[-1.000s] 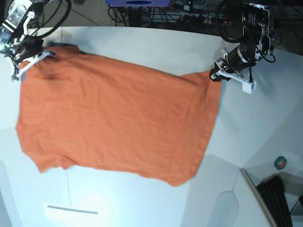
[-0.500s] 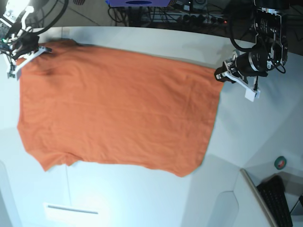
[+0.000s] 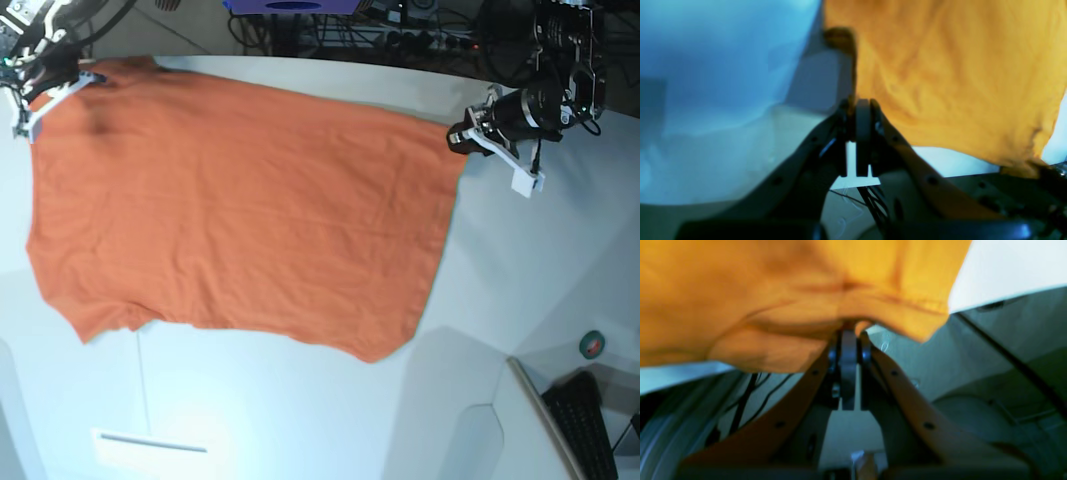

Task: Layout the t-shirt on the table in an organized manner, then fold the t-shirt properly
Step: 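Drag the t-shirt edge away from the robot with both grippers, then release and regrasp the t-shirt edge with both grippers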

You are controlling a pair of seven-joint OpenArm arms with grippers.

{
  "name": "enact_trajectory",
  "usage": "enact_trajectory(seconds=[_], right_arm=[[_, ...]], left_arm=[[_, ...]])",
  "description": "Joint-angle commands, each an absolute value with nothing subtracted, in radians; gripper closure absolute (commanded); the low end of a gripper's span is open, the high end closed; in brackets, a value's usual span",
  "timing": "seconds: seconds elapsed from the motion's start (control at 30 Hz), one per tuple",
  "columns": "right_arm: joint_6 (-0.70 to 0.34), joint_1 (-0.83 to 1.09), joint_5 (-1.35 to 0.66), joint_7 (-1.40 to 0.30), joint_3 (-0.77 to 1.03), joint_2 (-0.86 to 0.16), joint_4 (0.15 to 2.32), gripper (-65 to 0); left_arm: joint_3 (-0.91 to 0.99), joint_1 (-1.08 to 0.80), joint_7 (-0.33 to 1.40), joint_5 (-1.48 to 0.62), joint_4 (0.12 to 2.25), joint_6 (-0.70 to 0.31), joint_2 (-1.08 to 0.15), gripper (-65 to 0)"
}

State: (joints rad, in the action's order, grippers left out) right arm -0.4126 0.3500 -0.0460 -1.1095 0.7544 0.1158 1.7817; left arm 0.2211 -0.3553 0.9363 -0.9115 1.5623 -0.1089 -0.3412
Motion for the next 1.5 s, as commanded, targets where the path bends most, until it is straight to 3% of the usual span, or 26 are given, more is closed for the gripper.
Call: enact_trajectory(seconds=[0.0, 0.43, 0.77, 0.93, 1.47], right_arm=[[-0.417, 0.351, -0.044, -1.109, 0.754, 0.107, 1.817, 0.0], [-0.406, 0.217, -0.036, -1.113, 0.725, 0.074, 1.761, 0.0], [-0.363, 0.130, -0.036, -1.119, 0.723, 0.059, 1.712, 0.0], [-0.344, 0.093, -0.036, -1.122, 0.723, 0.042, 1.710, 0.0], [-0.344, -0.005, -0.036, -1.098, 0.723, 0.018, 1.606, 0.0]], left_arm=[[0.228, -0.355, 0.929, -0.923, 1.584, -0.117, -0.354, 0.0], [0.228, -0.306, 0.931, -0.921, 1.580, -0.116, -0.262, 0.0], [0.228, -0.205, 0.931, -0.917, 1.531, -0.116, -0.257, 0.0], [0.228, -0.154, 0.924, -0.921, 1.419, -0.010, -0.255, 0.0], [0.226, -0.071, 0.923, -0.917, 1.371, -0.002, -0.255, 0.0]])
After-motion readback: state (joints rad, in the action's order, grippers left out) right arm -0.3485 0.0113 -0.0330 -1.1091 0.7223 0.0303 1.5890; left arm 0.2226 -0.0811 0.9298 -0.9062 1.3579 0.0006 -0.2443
